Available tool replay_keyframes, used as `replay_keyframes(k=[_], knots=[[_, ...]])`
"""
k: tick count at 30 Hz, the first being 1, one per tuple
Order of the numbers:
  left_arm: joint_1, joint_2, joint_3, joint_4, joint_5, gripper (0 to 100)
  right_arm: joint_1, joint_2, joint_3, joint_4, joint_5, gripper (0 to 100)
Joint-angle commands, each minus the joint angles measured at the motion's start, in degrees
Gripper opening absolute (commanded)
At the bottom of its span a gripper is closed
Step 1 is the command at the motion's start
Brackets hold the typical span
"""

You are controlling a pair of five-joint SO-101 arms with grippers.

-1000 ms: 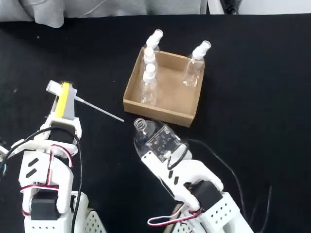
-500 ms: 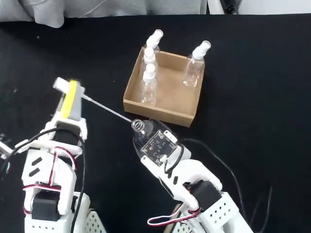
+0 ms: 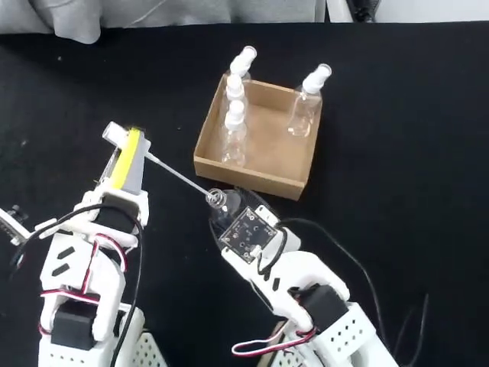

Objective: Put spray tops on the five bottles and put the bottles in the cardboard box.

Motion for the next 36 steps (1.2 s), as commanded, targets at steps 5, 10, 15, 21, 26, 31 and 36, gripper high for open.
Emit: replay_keyframes(k=[5,10,15,21,26,31,36], knots=[[0.57,-0.35,-0.84,-1.14,-0.7,3,-0.97,-0.84,-0.31,-2.02,0.62,13.4],[0.57,-0.35,1.19,-1.49,-3.78,3,-0.79,-0.84,-0.31,-2.02,0.62,13.4],[1.54,-0.35,1.89,-1.23,-4.4,3,-0.79,-0.84,-0.31,-2.02,0.62,13.4],[7.87,-0.35,3.56,-1.14,-9.14,3,-0.7,-0.84,-0.31,-2.02,0.62,13.4],[9.89,-0.35,4.35,-1.14,-10.02,3,-0.62,-0.84,-0.31,-2.02,0.62,13.4],[9.89,-0.35,4.62,-1.05,-10.02,3,-0.62,-0.84,-0.4,-2.02,0.62,13.4],[9.98,-0.35,5.49,-1.05,-10.02,3,-0.62,-0.84,-0.57,-2.02,0.53,13.4]])
